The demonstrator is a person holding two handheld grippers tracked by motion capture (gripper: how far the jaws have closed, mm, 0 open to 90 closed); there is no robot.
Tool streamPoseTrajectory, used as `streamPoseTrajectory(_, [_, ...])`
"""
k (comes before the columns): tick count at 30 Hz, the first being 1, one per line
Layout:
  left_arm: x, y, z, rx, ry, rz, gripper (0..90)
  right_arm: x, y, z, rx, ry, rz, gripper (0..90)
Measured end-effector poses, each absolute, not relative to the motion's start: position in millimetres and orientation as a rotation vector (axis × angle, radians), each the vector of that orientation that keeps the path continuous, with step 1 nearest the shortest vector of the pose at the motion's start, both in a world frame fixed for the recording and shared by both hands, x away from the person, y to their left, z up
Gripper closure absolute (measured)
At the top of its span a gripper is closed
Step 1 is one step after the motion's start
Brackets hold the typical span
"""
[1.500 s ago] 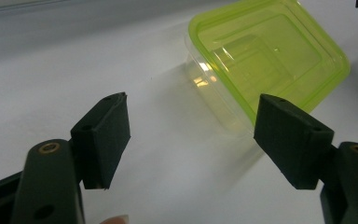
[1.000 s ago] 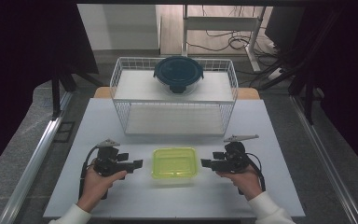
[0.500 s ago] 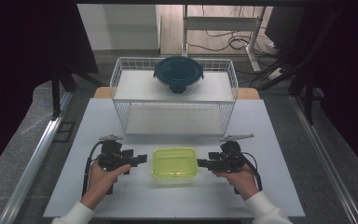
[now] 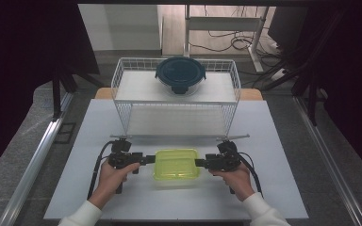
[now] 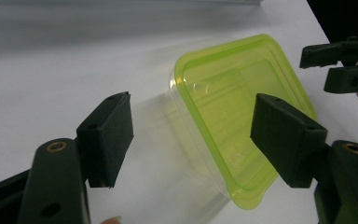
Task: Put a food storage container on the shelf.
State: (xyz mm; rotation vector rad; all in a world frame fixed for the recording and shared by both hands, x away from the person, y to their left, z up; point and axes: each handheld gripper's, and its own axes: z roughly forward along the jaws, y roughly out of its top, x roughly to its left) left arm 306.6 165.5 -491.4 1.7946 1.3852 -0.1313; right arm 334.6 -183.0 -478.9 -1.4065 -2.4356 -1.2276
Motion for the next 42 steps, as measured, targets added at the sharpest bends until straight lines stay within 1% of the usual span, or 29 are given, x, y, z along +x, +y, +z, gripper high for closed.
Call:
streamPoseTrajectory(3, [308.0, 163.8, -494.6, 1.788, 1.391, -0.158, 30.8, 337.3, -180.6, -483.4, -1.417, -2.419, -1.215, 39.4])
streamPoseTrajectory(5, [311.1, 162.4, -499.1, 1.777, 1.399, -0.200, 31.7, 339.1, -179.2, -486.0, -1.425, -2.392, -1.210, 40.8])
streamPoseTrajectory(11, [312.3, 156.3, -505.2, 1.766, 1.402, -0.253, 33.2, 342.2, -176.6, -494.4, -1.444, -2.331, -1.194, 43.5])
streamPoseTrajectory(14, [312.7, 156.4, -511.9, 1.720, 1.422, -0.331, 34.8, 343.2, -177.4, -499.1, -1.464, -2.288, -1.185, 45.0])
streamPoseTrajectory(18, [313.6, 157.3, -515.8, 1.707, 1.437, -0.353, 39.7, 344.1, -179.9, -500.7, -1.472, -2.249, -1.186, 49.9])
streamPoseTrajectory(19, [313.6, 157.3, -515.8, 1.707, 1.437, -0.353, 41.6, 344.4, -180.1, -500.8, -1.470, -2.243, -1.184, 49.9])
streamPoseTrajectory(24, [313.5, 152.8, -518.5, 1.687, 1.422, -0.422, 49.9, 344.2, -177.0, -504.2, -1.445, -2.208, -1.161, 59.3])
streamPoseTrajectory(25, [312.9, 151.3, -518.3, 1.694, 1.428, -0.415, 51.6, 343.9, -176.1, -505.1, -1.440, -2.204, -1.155, 60.2])
streamPoseTrajectory(26, [311.5, 149.5, -517.6, 1.707, 1.439, -0.382, 53.7, 343.5, -175.8, -505.6, -1.443, -2.189, -1.148, 61.5])
streamPoseTrajectory(27, [310.6, 148.6, -516.9, 1.710, 1.451, -0.366, 56.5, 343.1, -176.0, -505.2, -1.454, -2.183, -1.144, 66.3])
streamPoseTrajectory(28, [309.9, 148.6, -516.9, 1.705, 1.457, -0.361, 59.3, 342.4, -176.3, -504.3, -1.462, -2.194, -1.138, 68.4])
streamPoseTrajectory(31, [308.5, 149.8, -515.5, 1.694, 1.460, -0.356, 63.9, 339.7, -177.1, -503.2, -1.474, -2.194, -1.131, 71.1])
streamPoseTrajectory(36, [304.7, 152.3, -512.4, 1.680, 1.459, -0.348, 67.2, 336.1, -177.5, -499.2, -1.483, -2.187, -1.151, 74.2])
streamPoseTrajectory(37, [303.7, 151.8, -511.6, 1.679, 1.467, -0.329, 72.6, 335.5, -177.7, -498.3, -1.481, -2.192, -1.155, 74.7])
streamPoseTrajectory(42, [301.4, 152.0, -507.4, 1.693, 1.447, -0.304, 74.9, 333.1, -180.0, -491.2, -1.456, -2.196, -1.203, 77.2])
